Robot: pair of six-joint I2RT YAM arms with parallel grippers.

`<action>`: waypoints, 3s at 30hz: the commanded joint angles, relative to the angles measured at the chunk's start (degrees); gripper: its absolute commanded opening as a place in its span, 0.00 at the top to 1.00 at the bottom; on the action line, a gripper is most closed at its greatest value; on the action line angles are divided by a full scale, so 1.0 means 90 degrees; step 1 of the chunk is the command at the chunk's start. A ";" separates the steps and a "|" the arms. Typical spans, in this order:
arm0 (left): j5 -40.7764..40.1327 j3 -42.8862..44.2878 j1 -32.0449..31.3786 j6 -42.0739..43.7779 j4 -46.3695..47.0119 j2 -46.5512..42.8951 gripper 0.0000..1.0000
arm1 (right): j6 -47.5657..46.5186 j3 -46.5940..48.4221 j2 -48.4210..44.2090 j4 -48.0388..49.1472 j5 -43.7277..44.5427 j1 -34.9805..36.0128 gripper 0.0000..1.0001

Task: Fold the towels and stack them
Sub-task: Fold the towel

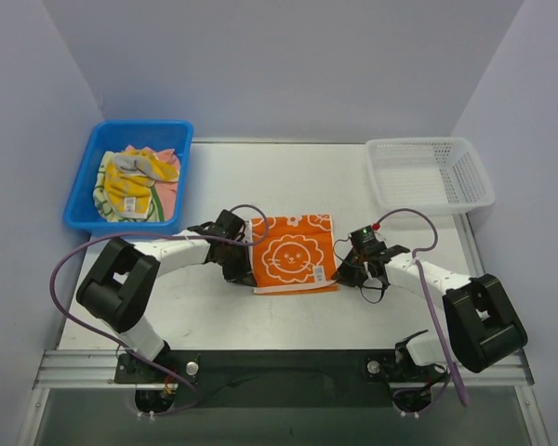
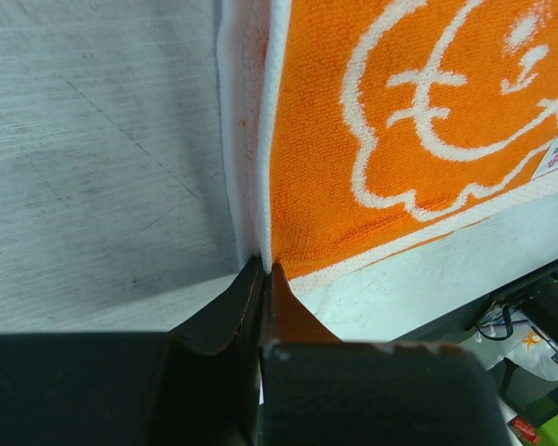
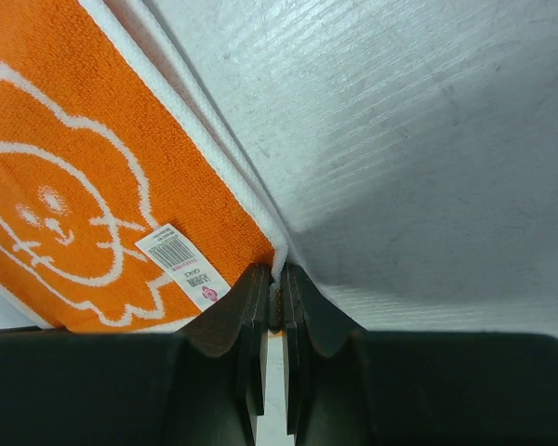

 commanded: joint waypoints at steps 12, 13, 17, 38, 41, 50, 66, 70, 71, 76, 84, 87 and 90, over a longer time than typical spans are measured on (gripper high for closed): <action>-0.0386 0.0078 -0.0062 -0.0048 0.0063 -0.0218 1.00 | -0.0245 0.0204 -0.0116 -0.0889 0.0402 0.0053 1.00; -0.0386 0.0166 -0.0062 -0.0048 -0.0034 -0.0248 1.00 | -0.0264 0.0283 -0.0165 -0.0938 0.0412 0.0053 1.00; -0.0464 0.0567 -0.0052 -0.0009 -0.0355 -0.0521 1.00 | -0.0333 0.0722 -0.0419 -0.1328 0.0490 0.0053 1.00; -0.0445 -0.0018 -0.0111 -0.0039 -0.0396 -0.0678 1.00 | 0.0429 -0.0068 -0.0820 -0.1583 0.0470 0.0521 0.95; -0.0464 -0.0155 -0.0120 0.0000 -0.0338 -0.0522 1.00 | 0.0429 -0.0117 -0.0702 -0.1574 0.0441 0.0560 0.89; -0.0601 -0.0204 -0.0111 0.0098 -0.0454 -0.0756 0.64 | 0.0127 0.0039 -0.1327 -0.2080 0.0236 0.0853 0.61; -0.1353 0.0763 -0.0695 0.0196 -0.1480 -0.1588 0.46 | -0.0363 0.0811 -0.0977 -0.1809 0.0041 0.1381 0.87; -0.1130 0.0471 -0.0823 0.0108 -0.0935 -0.0952 0.56 | -0.0206 0.0461 -0.0314 -0.1126 -0.0329 0.1400 0.88; -0.1061 0.0257 -0.0833 0.0069 -0.0827 -0.0864 0.58 | -0.0206 0.0421 -0.0215 -0.1095 -0.0369 0.1391 0.88; -0.0817 -0.0602 -0.0862 -0.0292 -0.0377 -0.0794 0.65 | -0.0274 0.0245 0.0225 -0.1095 -0.0555 0.1332 0.89; -0.0728 -0.1571 -0.1165 -0.0937 -0.0308 -0.2179 0.65 | -0.0635 0.0166 -0.0408 -0.1426 -0.0653 0.1176 0.88; -0.0913 -0.1386 -0.1243 -0.0860 -0.0386 -0.2639 0.59 | -0.1161 0.0584 -0.0691 -0.1603 -0.0643 0.1147 0.86; -0.1362 -0.0840 -0.1166 -0.0713 -0.0357 -0.2816 0.45 | -0.1514 0.1150 -0.0887 -0.1322 -0.0438 0.1127 0.77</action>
